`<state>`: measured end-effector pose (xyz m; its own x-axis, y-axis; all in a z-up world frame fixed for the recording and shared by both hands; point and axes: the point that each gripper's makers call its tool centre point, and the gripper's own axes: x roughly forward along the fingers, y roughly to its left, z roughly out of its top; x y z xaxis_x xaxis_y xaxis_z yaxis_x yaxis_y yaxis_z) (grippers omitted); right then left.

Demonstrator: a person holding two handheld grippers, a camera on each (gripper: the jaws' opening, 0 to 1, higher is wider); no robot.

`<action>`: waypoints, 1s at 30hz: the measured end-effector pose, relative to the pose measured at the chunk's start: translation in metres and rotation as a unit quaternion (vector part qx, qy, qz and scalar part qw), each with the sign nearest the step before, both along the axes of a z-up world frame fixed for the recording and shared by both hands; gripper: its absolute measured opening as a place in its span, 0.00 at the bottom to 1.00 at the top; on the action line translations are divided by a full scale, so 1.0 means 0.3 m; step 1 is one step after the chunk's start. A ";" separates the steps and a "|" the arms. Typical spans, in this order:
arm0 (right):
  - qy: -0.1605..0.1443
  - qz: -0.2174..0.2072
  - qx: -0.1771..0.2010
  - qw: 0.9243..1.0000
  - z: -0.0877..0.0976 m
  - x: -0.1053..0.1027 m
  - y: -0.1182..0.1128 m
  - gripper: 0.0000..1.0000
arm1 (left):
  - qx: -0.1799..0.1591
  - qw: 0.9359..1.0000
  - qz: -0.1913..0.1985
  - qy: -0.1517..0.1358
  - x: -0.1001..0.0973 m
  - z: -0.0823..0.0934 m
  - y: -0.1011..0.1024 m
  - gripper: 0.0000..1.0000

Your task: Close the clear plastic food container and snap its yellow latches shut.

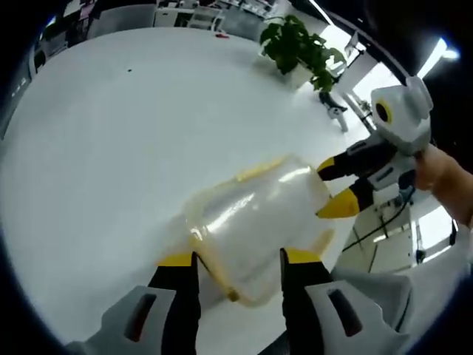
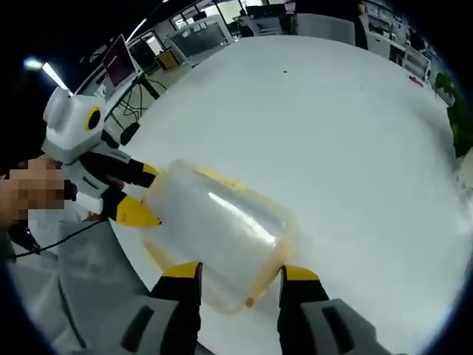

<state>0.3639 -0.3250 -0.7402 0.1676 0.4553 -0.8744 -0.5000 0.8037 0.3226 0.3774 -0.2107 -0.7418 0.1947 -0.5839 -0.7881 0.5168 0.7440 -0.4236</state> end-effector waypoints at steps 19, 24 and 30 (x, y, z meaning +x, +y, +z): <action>-0.093 0.150 -0.052 0.983 0.059 0.027 -0.033 0.41 | 0.035 0.991 -0.085 -0.095 0.024 0.040 0.062 0.49; -0.133 0.219 -0.061 0.965 0.086 0.035 -0.024 0.40 | 0.024 0.983 -0.122 -0.139 0.038 0.091 0.044 0.50; -0.166 0.259 -0.013 0.952 0.132 0.033 0.036 0.38 | 0.013 0.963 -0.195 -0.187 0.022 0.139 -0.003 0.48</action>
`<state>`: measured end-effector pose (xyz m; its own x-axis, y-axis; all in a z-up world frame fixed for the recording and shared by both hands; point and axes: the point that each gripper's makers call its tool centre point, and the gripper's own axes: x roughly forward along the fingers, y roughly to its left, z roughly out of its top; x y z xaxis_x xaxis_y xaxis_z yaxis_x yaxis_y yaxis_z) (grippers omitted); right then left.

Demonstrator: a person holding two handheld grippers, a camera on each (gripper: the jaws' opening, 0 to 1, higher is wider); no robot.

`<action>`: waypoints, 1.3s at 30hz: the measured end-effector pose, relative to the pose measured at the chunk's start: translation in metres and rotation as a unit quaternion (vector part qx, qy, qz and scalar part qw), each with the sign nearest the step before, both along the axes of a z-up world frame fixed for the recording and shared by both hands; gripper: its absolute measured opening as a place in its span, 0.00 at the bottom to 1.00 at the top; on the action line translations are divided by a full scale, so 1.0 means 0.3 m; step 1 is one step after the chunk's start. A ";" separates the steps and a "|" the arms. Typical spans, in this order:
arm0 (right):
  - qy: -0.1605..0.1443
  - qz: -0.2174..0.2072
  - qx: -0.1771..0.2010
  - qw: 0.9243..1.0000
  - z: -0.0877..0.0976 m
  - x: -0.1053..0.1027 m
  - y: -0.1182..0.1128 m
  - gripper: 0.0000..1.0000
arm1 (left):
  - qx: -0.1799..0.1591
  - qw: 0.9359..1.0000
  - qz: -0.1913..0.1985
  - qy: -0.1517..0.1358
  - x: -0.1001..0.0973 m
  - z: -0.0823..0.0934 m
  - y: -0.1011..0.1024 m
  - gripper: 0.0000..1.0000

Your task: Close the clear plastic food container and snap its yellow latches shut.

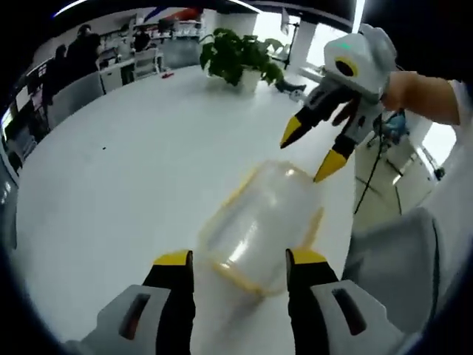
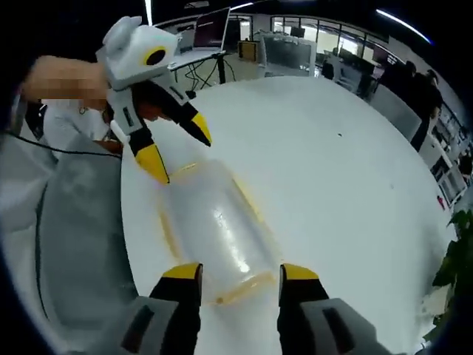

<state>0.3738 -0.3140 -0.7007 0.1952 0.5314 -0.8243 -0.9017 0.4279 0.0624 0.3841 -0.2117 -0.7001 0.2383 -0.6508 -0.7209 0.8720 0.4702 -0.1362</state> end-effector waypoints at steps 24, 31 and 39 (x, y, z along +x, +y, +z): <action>-0.035 0.142 0.023 0.989 -0.015 -0.013 0.142 0.30 | 0.025 0.967 -0.237 -0.088 -0.101 -0.015 -0.183 0.30; -0.032 0.161 0.010 0.986 -0.033 -0.006 0.157 0.35 | 0.015 0.967 -0.239 -0.084 -0.123 -0.020 -0.223 0.35; -0.021 0.183 -0.001 0.983 -0.062 0.002 0.161 0.45 | 0.022 0.968 -0.235 -0.090 -0.125 -0.034 -0.227 0.48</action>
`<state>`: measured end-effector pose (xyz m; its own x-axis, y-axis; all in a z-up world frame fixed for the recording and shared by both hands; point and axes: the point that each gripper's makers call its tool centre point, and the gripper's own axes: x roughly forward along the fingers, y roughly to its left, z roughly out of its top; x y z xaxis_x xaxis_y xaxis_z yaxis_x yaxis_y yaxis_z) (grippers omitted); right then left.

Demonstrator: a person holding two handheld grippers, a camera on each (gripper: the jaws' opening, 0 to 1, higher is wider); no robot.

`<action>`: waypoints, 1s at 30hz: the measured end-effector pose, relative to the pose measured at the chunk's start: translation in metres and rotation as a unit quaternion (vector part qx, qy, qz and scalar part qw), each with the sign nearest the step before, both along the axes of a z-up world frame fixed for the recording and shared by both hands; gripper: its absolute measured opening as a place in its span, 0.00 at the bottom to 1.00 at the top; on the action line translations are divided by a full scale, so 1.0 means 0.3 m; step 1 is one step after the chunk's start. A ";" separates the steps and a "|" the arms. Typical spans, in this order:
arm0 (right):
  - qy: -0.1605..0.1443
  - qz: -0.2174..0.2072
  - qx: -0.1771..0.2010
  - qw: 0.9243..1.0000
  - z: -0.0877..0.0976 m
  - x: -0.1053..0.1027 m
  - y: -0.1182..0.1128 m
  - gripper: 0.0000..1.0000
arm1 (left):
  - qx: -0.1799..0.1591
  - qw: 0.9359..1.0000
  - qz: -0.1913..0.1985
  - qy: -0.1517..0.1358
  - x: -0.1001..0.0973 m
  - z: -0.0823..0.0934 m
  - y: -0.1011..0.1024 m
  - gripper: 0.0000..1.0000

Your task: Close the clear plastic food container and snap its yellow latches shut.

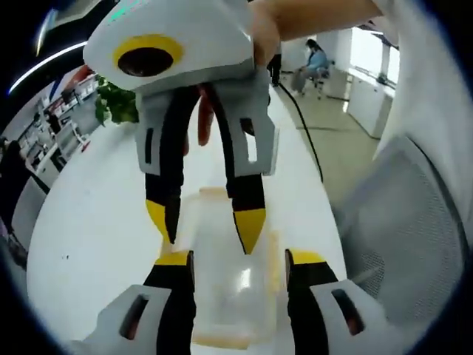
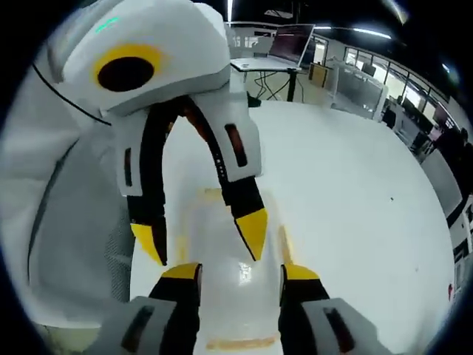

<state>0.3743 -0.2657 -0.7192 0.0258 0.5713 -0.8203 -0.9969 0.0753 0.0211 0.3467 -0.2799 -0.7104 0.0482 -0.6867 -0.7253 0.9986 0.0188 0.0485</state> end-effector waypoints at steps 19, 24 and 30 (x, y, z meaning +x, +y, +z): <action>0.039 0.040 -0.036 0.998 -0.050 0.009 0.008 0.66 | 0.018 0.999 -0.006 -0.033 0.016 -0.034 0.002 0.51; 0.051 0.041 -0.044 0.997 -0.057 0.018 0.013 0.64 | 0.035 0.998 -0.021 -0.048 0.007 -0.063 0.006 0.50; 0.066 0.045 -0.052 0.995 -0.066 0.017 0.012 0.65 | 0.040 0.996 -0.039 -0.071 0.002 -0.073 -0.001 0.47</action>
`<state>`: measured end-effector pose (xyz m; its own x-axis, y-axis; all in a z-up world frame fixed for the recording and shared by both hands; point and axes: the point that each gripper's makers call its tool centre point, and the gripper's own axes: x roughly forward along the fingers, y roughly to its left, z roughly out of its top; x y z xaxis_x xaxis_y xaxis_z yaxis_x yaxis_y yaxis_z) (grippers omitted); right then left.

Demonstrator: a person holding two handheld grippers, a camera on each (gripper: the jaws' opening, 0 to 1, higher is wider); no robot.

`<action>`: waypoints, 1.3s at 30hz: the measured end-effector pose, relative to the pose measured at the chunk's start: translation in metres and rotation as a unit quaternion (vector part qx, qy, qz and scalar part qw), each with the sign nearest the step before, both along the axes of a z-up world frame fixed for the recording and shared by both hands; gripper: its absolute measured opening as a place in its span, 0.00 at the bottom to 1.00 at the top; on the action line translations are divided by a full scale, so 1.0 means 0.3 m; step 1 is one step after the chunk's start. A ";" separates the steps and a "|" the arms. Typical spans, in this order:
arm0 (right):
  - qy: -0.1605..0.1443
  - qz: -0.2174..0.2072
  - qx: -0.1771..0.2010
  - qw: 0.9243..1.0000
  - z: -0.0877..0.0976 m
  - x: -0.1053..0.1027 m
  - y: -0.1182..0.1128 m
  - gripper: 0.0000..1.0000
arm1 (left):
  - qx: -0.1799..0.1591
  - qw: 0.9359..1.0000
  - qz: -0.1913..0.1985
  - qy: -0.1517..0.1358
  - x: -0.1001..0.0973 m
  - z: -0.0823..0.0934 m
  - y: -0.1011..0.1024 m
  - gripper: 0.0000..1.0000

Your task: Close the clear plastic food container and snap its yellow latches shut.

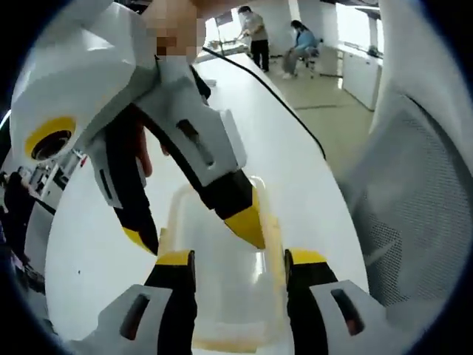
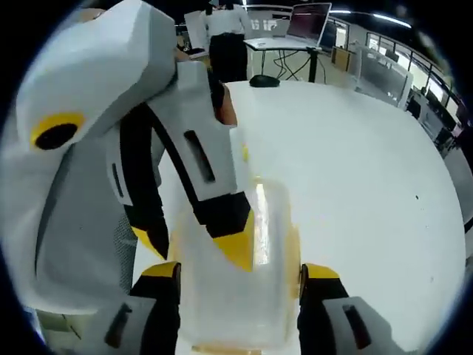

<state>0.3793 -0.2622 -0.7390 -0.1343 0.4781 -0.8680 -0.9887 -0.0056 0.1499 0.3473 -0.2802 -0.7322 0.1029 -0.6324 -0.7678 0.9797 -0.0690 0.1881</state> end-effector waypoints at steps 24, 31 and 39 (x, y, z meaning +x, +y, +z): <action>0.043 0.017 -0.076 0.996 -0.017 0.002 0.004 0.63 | 0.047 0.999 -0.007 -0.017 -0.001 -0.008 0.002 0.43; 0.052 0.018 -0.095 0.994 -0.019 -0.001 -0.001 0.61 | 0.051 0.998 -0.011 -0.039 -0.003 -0.013 0.002 0.43; 0.068 0.004 -0.115 0.991 -0.025 -0.001 -0.012 0.58 | 0.045 0.996 -0.002 -0.078 -0.015 -0.020 0.011 0.36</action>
<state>0.3791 -0.2658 -0.7465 -0.2605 0.2689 -0.9273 -0.9593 0.0359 0.2800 0.3428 -0.2768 -0.7383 0.2227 -0.5623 -0.7964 0.9387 -0.0969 0.3309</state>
